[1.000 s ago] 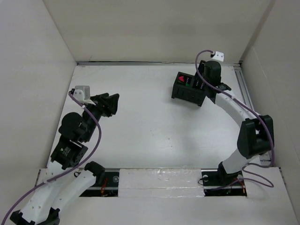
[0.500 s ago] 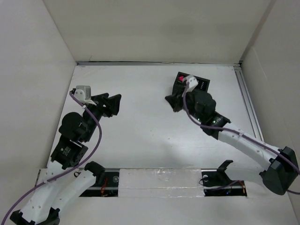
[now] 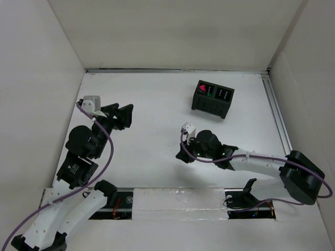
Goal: Organize the desk
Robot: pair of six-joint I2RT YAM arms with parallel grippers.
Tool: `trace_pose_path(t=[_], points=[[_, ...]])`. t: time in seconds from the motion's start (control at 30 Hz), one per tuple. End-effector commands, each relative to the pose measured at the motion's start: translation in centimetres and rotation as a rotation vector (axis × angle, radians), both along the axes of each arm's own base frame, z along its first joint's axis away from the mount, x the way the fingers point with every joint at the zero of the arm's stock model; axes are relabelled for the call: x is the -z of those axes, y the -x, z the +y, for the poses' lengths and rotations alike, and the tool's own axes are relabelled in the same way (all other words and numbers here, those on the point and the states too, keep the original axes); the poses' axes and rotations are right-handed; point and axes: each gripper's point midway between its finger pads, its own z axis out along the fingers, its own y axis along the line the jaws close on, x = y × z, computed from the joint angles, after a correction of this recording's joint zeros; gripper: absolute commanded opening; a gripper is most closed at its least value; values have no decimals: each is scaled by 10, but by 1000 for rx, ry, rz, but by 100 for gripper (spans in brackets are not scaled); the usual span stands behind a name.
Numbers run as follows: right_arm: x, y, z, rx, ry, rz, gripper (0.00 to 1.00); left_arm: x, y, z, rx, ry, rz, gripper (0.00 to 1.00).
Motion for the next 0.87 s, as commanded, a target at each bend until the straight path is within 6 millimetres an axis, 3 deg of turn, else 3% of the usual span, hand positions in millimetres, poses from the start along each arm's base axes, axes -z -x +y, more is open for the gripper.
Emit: trace_pose_path(t=[0.0,0.6,0.83], points=[[-12,-3,17,-5,-59,-33,35,-2,-6,4,-30,0,-27,58],[-17,-19,37,-8,-42,-40,36,-1,-5,-5,14,-11,-24,57],[-33,-28,36,22,-49,-83,36,-3,-3,-3,13,-4,-33,56]])
